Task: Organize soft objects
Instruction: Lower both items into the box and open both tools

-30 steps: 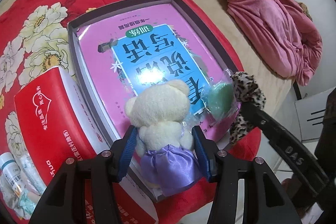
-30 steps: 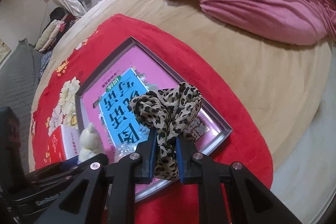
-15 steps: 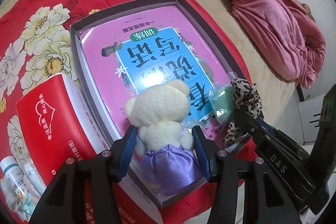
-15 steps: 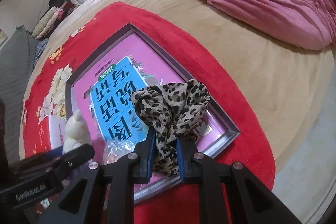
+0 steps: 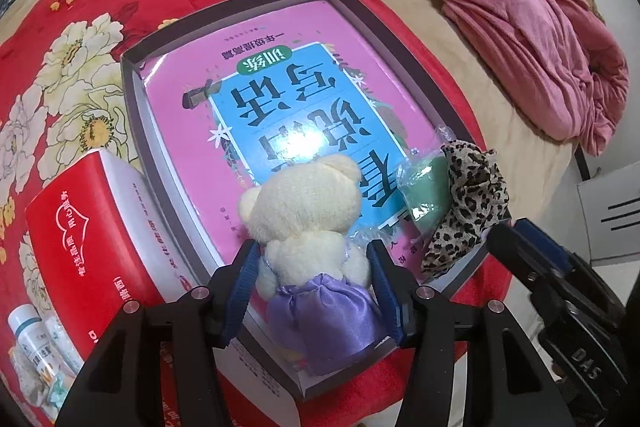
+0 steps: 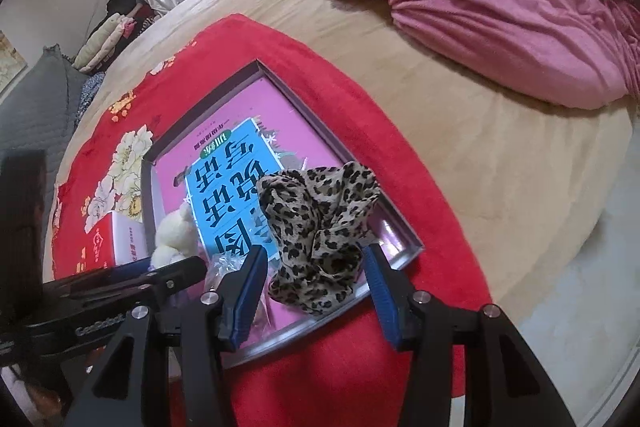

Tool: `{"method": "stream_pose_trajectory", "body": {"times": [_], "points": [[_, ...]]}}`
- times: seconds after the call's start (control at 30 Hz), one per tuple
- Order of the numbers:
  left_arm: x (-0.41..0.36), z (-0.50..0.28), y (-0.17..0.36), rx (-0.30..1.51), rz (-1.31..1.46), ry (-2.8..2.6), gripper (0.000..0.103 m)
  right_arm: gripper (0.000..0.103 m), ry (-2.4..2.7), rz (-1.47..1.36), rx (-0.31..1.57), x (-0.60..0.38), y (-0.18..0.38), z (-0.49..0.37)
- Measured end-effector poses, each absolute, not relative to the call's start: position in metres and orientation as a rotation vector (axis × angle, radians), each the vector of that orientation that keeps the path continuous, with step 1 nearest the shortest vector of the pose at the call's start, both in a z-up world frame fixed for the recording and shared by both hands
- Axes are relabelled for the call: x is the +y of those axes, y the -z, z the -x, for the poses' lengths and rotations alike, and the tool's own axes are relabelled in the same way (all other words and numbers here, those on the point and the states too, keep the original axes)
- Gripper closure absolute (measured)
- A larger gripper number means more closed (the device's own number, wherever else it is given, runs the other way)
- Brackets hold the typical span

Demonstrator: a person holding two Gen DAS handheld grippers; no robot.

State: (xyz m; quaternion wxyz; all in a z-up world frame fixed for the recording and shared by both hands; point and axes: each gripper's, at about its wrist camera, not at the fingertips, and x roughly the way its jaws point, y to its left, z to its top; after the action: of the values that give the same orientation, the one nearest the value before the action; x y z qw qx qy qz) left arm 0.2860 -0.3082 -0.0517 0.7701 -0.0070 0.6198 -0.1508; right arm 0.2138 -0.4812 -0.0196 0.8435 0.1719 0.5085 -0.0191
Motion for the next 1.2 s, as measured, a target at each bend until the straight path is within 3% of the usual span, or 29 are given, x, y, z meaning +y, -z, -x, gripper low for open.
{"method": "stream_pose_trajectory", "body": {"times": [0.8, 0.97, 1.2], "points": [[-0.300, -0.281, 0.040, 1.323, 0.050, 0.338, 0.032, 0.052, 0.042, -0.344, 1.049, -0.472, -0.005, -0.202], [-0.296, -0.275, 0.029, 1.301, 0.060, 0.337, 0.027, 0.046, 0.048, -0.343, 1.044, -0.473, -0.008, -0.199], [-0.291, -0.263, 0.005, 1.253, 0.064, 0.346, 0.026, 0.045, 0.055, -0.344, 1.031, -0.474, -0.016, -0.194]]}}
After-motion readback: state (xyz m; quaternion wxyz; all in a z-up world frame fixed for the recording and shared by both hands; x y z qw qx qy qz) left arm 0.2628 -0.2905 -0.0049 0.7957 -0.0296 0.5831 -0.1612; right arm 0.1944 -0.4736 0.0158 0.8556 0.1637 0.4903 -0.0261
